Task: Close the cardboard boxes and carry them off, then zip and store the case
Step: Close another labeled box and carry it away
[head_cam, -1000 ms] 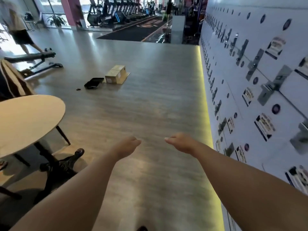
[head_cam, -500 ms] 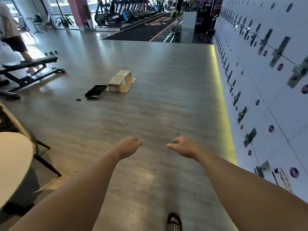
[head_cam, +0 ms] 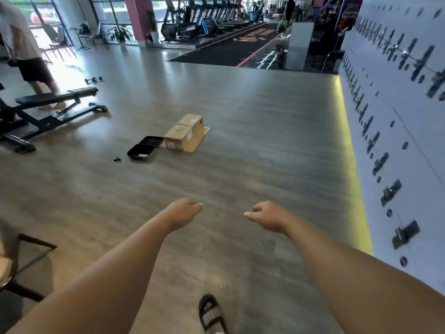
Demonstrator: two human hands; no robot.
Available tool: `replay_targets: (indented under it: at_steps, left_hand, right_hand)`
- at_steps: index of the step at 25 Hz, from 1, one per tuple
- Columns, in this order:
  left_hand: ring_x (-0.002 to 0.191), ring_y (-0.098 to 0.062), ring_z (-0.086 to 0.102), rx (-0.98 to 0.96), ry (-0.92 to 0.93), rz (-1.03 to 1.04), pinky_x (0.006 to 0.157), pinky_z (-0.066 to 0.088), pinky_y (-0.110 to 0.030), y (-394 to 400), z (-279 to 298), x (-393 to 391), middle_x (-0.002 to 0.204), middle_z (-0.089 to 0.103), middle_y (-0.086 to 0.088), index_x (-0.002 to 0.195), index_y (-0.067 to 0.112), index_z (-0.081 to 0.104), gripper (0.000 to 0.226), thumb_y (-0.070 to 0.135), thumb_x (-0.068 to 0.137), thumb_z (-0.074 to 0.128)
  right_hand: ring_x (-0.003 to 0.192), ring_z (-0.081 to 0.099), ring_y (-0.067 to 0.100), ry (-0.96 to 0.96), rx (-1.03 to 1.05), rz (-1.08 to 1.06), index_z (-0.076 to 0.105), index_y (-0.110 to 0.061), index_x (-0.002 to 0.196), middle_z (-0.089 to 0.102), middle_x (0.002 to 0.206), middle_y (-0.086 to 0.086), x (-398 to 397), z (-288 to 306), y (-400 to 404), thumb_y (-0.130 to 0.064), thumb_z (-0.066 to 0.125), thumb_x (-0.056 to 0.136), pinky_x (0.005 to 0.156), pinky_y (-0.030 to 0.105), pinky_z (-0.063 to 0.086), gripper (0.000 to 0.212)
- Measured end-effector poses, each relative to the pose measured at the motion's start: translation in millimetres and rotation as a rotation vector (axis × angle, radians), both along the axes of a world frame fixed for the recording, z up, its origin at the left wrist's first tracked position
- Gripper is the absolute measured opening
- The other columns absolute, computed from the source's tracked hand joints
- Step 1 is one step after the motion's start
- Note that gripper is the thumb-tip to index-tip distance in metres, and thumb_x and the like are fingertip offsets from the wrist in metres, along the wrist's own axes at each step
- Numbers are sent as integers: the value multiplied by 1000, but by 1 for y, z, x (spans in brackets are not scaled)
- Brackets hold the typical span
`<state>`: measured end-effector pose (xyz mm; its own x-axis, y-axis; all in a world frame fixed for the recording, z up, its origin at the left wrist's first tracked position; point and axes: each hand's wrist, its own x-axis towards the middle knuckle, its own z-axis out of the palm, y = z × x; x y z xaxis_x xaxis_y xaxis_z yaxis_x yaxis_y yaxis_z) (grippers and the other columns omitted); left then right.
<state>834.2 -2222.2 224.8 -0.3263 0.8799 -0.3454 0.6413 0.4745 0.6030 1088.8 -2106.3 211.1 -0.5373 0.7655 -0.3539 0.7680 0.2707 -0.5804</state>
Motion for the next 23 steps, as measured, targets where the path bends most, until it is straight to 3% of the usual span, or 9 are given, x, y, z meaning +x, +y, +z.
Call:
replay_targets:
  at_steps: [4,8,10,17,23]
  left_hand:
    - [121,-25,56,11,-44,34,104,42,-38,136,-10,-67,126,63,-6,123,12,65,46,48,99,50]
    - [117,-22,56,-1,-55,-6,100,43,-37,263,-2,-116,125,62,-3,122,13,65,45,48,100,48]
    - [123,-23,54,-8,-54,-2,104,41,-38,321,2,-135,132,59,-4,131,11,61,50,49,100,48]
    - [124,-21,53,-20,-69,66,104,40,-36,535,-8,-215,133,60,-4,134,12,59,54,52,98,51]
    - [115,-19,56,-45,-89,190,102,43,-38,696,1,-282,123,62,-2,125,16,63,50,55,97,50]
  right_hand:
    - [92,65,28,15,-4,-28,68,-3,93,68,92,11,-64,0,137,-53,57,96,81,34,49,51]
    - [101,66,29,9,6,-39,71,-2,102,71,104,15,-117,13,255,-53,54,99,89,35,50,53]
    - [104,65,31,44,8,-59,71,0,106,71,109,17,-140,18,313,-49,54,100,89,35,49,52]
    - [111,62,24,20,-19,-17,72,-11,115,69,117,6,-223,-2,544,-55,52,100,95,32,47,50]
    - [97,64,23,8,-44,110,70,-14,95,69,100,4,-316,8,738,-57,53,98,92,37,49,47]
